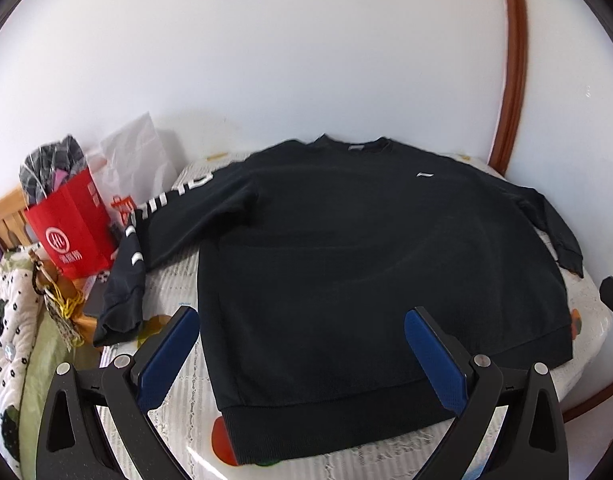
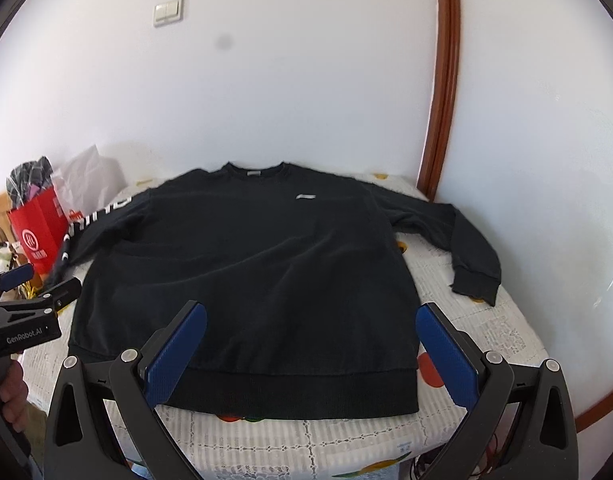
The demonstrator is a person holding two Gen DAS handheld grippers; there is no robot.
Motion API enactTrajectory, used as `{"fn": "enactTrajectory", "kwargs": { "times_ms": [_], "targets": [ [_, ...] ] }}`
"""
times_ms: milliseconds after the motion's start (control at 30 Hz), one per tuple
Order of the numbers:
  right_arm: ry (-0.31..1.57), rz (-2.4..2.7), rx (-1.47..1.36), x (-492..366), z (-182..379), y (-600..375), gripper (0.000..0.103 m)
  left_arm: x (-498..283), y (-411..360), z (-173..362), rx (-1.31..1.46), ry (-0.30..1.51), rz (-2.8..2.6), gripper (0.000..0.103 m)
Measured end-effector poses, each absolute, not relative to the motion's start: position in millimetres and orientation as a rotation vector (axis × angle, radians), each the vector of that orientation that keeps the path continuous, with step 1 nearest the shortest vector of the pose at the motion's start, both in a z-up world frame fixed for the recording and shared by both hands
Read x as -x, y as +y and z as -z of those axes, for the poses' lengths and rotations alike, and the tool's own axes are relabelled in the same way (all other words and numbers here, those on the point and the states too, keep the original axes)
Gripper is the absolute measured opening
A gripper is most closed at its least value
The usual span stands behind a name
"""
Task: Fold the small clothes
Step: 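Grasp the cuff of the white-lettered sleeve with the left tool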
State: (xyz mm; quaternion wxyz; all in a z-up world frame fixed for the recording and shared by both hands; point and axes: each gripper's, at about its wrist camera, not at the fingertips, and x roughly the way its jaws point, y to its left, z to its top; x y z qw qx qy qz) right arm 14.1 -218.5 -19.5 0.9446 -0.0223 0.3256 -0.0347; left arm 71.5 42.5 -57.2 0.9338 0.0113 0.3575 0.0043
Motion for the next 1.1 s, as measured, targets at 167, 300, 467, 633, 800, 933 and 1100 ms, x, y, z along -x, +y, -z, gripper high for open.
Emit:
{"fn": "enactTrajectory", "kwargs": {
  "times_ms": [167, 300, 467, 633, 800, 933, 1100],
  "targets": [
    [0.727, 0.056, 0.005, -46.6, 44.0, -222.5, 0.103, -105.0, 80.6, 79.1, -0.014, 0.770, -0.110, 0.103],
    [0.773, 0.056, 0.000, -71.2, 63.2, -220.5, 0.103, -129.3, 117.4, 96.1, -0.014, 0.806, -0.213, 0.103],
    [0.828, 0.064, 0.004, -99.7, 86.6, -212.5, 0.103, -157.4, 159.5, 119.9, -0.067, 0.852, -0.359, 0.099],
    [0.883, 0.067, 0.024, -124.0, 107.5, -198.7, 0.103, -169.9, 177.7, 146.1, -0.100, 0.910, -0.405, 0.090],
    [0.920, 0.069, 0.048, -131.4, 120.8, -187.0, 0.103, -172.3, 189.1, 155.2, -0.072, 0.906, -0.418, 0.062],
    [0.929, 0.074, 0.068, -129.5, 124.7, -179.3, 0.103, -176.0, 203.0, 155.2, -0.050, 0.908, -0.437, 0.017],
    [0.925, 0.073, 0.054, -122.3, 125.6, -175.7, 0.103, -179.4, 203.0, 134.3, -0.040, 0.886, -0.382, 0.011]
  ]
}}
